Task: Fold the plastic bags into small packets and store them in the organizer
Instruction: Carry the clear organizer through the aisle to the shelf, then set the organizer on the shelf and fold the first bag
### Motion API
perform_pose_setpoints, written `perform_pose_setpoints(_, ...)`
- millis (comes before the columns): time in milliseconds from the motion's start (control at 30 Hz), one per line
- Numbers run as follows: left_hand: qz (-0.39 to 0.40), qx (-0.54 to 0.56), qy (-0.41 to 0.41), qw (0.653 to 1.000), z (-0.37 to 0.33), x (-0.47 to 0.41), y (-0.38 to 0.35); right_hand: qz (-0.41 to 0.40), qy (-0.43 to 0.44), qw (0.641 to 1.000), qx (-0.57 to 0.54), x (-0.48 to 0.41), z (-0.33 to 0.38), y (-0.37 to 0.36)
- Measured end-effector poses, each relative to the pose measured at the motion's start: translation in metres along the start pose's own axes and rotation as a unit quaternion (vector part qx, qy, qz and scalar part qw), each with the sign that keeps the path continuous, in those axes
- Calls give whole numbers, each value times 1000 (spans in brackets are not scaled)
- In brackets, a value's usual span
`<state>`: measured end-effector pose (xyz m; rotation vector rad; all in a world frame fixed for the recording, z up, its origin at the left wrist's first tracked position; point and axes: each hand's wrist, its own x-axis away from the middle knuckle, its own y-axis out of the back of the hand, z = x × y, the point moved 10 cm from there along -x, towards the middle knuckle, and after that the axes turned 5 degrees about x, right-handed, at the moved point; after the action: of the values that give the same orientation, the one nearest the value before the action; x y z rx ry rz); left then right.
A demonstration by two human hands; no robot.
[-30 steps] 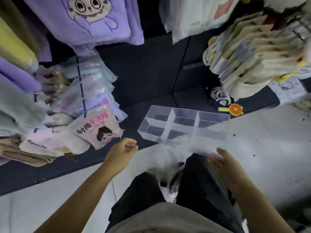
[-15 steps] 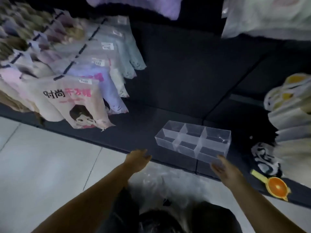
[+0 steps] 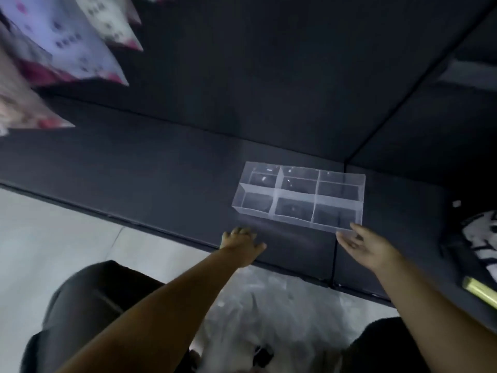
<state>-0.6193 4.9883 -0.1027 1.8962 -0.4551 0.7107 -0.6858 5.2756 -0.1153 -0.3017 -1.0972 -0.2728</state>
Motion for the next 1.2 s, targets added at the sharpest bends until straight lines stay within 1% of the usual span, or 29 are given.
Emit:
perform_pose_setpoints(133,1,-61,-25,998,10,-33,-51,2,-12,999,-32,-42,-19,3)
perform_pose_setpoints(233,-9,-58,-14,998,18,-44,-82,3,-3,999,-53,-52,-27,6)
perform_pose_setpoints(267,-17,-54,-10,998,19,-45,-87,0,11,999,-42,-51,-27,6)
perform_pose_setpoints(300,-26,-53,-9,998,19,-45,-89,-11,33,999,-8,-49,-26,6)
perform_pose_setpoints(333,-29,-53,-11,998,20,-44,-91,-38,62,996,56,-42,-25,6)
perform_pose_setpoints(367,-28,-58,-13,998,21,-43,-93,-95,105,979,145,-32,-22,10)
perform_pose_setpoints(400,-32,-64,-15,997,23,-42,-93,-172,170,938,248,-17,-12,13)
perform_pose_setpoints(433,-41,-72,-20,996,25,-43,-94,-242,259,866,352,0,2,7)
perform_pose_setpoints(467,-46,-78,-25,996,27,-44,-94,-269,368,776,437,22,10,-15)
perform_pose_setpoints(500,-52,-79,-31,995,28,-45,-94,-251,457,685,509,40,4,-46)
perform_pose_setpoints(533,-57,-79,-34,995,28,-45,-95,-208,509,607,574,48,-15,-77)
perform_pose_setpoints(567,-61,-81,-35,994,29,-45,-96,-161,526,549,629,47,-38,-102)
perform_pose_setpoints(600,-64,-82,-33,994,28,-45,-97,-126,517,514,673,40,-61,-119)
perform_pose_setpoints(667,-66,-85,-31,994,28,-47,-97,-101,479,465,738,18,-89,-136)
perform_pose_setpoints(700,-69,-88,-32,993,29,-48,-97,-99,464,452,756,8,-94,-140)
perform_pose_setpoints(800,-76,-95,-34,992,32,-52,-100,-104,433,440,780,-17,-91,-142)
perform_pose_setpoints(867,-85,-92,-43,991,35,-54,-103,-109,431,424,789,-29,-83,-146)
perform_pose_setpoints(933,-100,-84,-55,990,38,-58,-105,-107,430,415,794,-39,-67,-155)
perform_pose_setpoints(1000,-111,-78,-64,989,42,-62,-109,-106,425,420,795,-49,-47,-166)
perform_pose_setpoints(1100,-116,-71,-69,988,44,-63,-112,-114,405,436,796,-60,-25,-178)
perform_pose_setpoints(1200,-113,-60,-72,989,43,-62,-112,-106,384,438,806,-65,-12,-187)
